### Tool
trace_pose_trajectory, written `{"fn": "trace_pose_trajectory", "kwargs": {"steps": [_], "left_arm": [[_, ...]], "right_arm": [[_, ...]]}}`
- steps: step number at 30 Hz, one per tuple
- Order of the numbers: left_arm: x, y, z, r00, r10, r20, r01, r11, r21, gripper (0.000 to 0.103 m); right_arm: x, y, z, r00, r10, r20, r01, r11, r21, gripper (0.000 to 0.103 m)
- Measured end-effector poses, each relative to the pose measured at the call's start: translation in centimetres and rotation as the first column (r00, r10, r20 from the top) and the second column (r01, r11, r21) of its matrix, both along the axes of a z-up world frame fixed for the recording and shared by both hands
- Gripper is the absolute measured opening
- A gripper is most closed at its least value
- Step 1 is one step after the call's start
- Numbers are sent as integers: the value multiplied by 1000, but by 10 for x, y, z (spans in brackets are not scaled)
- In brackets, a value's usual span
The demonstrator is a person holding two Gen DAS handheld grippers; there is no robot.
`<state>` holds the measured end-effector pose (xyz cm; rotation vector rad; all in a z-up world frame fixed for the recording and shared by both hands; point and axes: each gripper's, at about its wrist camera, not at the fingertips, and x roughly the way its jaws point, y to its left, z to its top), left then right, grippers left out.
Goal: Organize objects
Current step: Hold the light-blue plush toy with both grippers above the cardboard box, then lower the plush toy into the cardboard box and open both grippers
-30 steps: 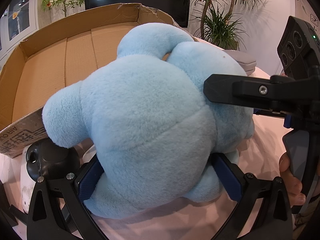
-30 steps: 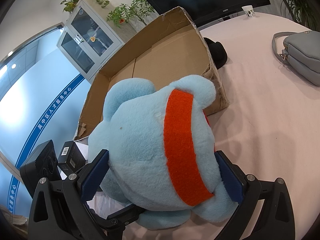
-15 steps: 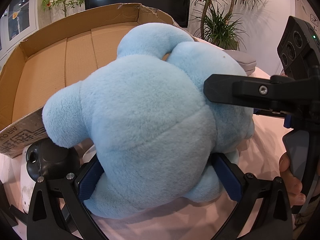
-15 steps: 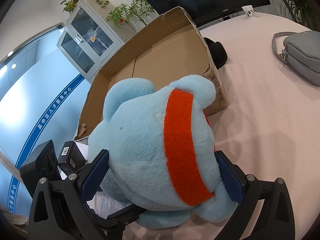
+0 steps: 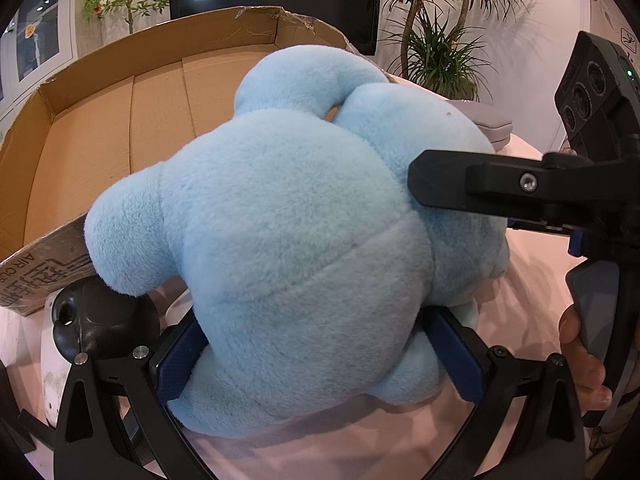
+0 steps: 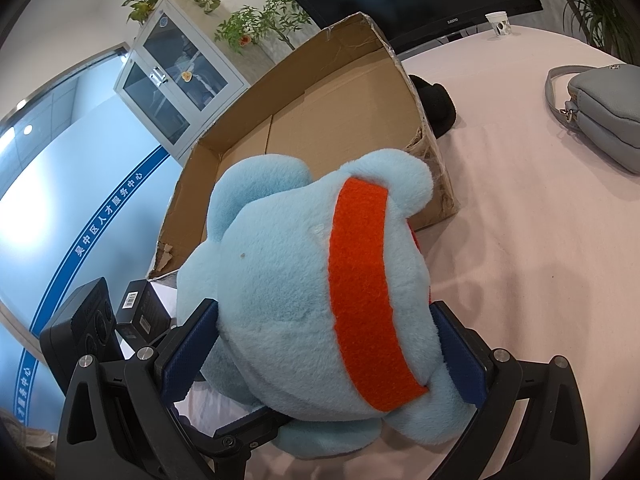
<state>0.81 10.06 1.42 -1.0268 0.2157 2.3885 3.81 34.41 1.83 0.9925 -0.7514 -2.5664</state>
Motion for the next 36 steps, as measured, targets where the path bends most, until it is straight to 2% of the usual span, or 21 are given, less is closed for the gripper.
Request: {"fn": "trace_pose_trajectory", "kwargs": {"steps": [36], "left_arm": [[-3,-1,-2,1000,-7,2,7,1000,14,102]], "right_arm": [[0,-3,2,1000,-1,-3,1,1000,16,102]]}}
